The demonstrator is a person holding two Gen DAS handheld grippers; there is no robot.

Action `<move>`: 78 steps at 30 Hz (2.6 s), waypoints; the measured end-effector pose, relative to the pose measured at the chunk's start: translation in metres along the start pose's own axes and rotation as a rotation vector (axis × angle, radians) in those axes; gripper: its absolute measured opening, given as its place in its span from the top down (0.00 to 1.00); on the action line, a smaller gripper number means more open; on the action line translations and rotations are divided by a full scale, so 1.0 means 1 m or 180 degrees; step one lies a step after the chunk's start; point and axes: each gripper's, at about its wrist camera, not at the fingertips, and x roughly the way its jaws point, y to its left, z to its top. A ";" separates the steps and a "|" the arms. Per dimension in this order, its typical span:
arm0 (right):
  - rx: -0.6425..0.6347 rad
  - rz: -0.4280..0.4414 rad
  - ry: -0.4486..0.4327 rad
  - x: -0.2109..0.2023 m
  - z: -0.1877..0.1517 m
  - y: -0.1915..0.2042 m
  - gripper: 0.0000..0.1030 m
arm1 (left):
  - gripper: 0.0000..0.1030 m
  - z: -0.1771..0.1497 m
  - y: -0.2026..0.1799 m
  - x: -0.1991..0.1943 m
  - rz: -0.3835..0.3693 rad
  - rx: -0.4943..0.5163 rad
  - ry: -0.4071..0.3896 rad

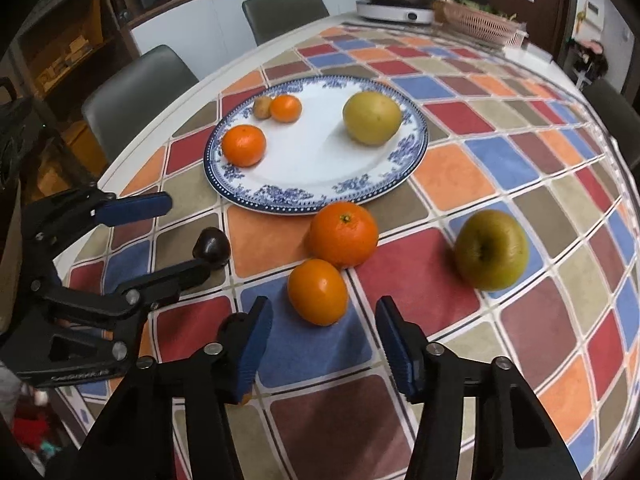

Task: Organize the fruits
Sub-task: 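Grasp a dark plum with the left tool while the right tool grasps a tangerine, then lift the plum and tangerine off the table with both tools, then carry the plum and tangerine over the blue-rimmed plate with both tools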

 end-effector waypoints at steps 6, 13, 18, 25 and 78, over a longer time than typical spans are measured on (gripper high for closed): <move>0.0069 0.0111 0.0059 0.009 0.003 -0.005 0.49 | 0.53 0.001 -0.001 0.015 -0.0038 -0.0045 0.0150; 0.0087 0.0187 0.0116 0.019 0.008 -0.007 0.56 | 0.58 0.002 0.000 0.024 -0.0065 -0.0120 0.0237; 0.0057 0.0192 0.0107 0.020 0.009 -0.007 0.64 | 0.71 0.001 0.001 0.027 -0.0086 -0.0172 0.0273; 0.0038 0.0209 0.0061 0.015 0.007 -0.005 0.66 | 0.73 0.002 -0.003 0.017 -0.0108 -0.0207 0.0224; -0.0238 0.0041 -0.0543 -0.040 0.116 0.009 0.66 | 0.74 0.081 0.054 -0.037 0.0238 -0.0520 -0.0378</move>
